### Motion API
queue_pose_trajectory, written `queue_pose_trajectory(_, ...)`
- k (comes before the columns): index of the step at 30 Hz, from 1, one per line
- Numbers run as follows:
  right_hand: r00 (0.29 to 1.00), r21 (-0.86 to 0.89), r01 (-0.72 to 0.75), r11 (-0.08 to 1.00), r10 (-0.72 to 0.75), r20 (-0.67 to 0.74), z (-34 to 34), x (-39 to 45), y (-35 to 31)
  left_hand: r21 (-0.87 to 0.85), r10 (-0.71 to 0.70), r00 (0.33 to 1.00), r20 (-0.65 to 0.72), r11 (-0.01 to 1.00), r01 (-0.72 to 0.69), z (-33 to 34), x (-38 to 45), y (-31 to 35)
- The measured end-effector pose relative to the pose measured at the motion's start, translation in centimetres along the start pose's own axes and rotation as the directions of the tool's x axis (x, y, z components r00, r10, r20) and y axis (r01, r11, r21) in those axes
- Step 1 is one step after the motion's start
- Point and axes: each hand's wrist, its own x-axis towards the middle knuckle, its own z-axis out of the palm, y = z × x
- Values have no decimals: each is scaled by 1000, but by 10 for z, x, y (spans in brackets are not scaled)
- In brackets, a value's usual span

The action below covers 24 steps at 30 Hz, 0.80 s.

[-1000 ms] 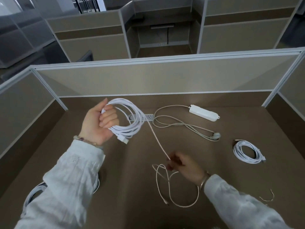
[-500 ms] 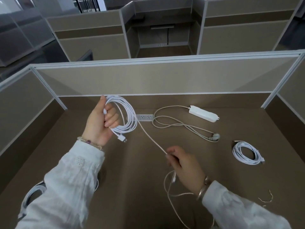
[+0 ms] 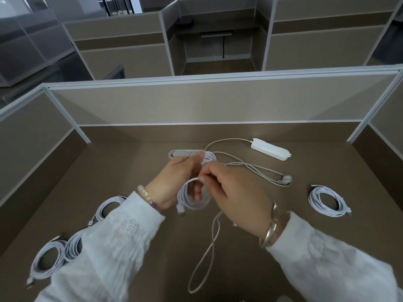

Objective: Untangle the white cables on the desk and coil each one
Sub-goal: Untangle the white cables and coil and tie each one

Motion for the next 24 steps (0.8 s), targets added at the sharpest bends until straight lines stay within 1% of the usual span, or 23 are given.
queue_pose_trajectory(1,1000,11,-7,1000,8,-6,-2,2,2,-41,-67,995,76,997,70,2,-2,0)
queue_pose_trajectory(3,1000,24,-19,1000,19,-11,-6,4,7,-110,-187,956,227,970,216,4,-4,0)
queue_pose_trajectory(5,999,39,-23,999,24,-26,-10,4,12,-152,-255,902,348,934,323,5,-3,1)
queue_pose_trajectory(7,997,65,-40,997,44,-60,-13,3,19,-158,-287,852,439,908,388,5,-1,1)
queue_pose_trajectory(10,995,82,-69,994,75,-72,-16,2,27,-114,-307,802,513,901,418,5,2,0)
queue_pose_trajectory(14,991,104,-109,989,116,-65,-16,3,33,-99,-336,756,562,880,465,4,5,1)
queue_pose_trajectory(17,986,159,-118,980,135,-98,-16,2,39,-134,-330,690,644,840,526,4,7,3)
queue_pose_trajectory(18,985,199,-126,972,146,-89,-16,1,41,-159,-316,678,664,826,541,2,7,2)
queue_pose_trajectory(19,985,241,-154,958,170,-44,-16,1,45,-189,-293,667,684,813,551,-1,7,2)
queue_pose_trajectory(20,977,279,-213,936,209,45,-16,2,49,-226,-263,652,711,792,567,-4,8,1)
queue_pose_trajectory(21,955,315,-287,904,246,165,-16,2,53,-265,-229,631,741,764,588,-7,9,0)
queue_pose_trajectory(22,921,374,-360,855,261,288,-15,2,57,-294,-206,614,762,735,611,-11,10,-1)
queue_pose_trajectory(23,884,454,-421,785,245,398,-14,0,61,-311,-197,606,771,714,628,-13,12,-4)
queue_pose_trajectory(24,851,550,-480,684,211,481,-13,-2,64,-321,-198,603,772,698,640,-15,12,-6)
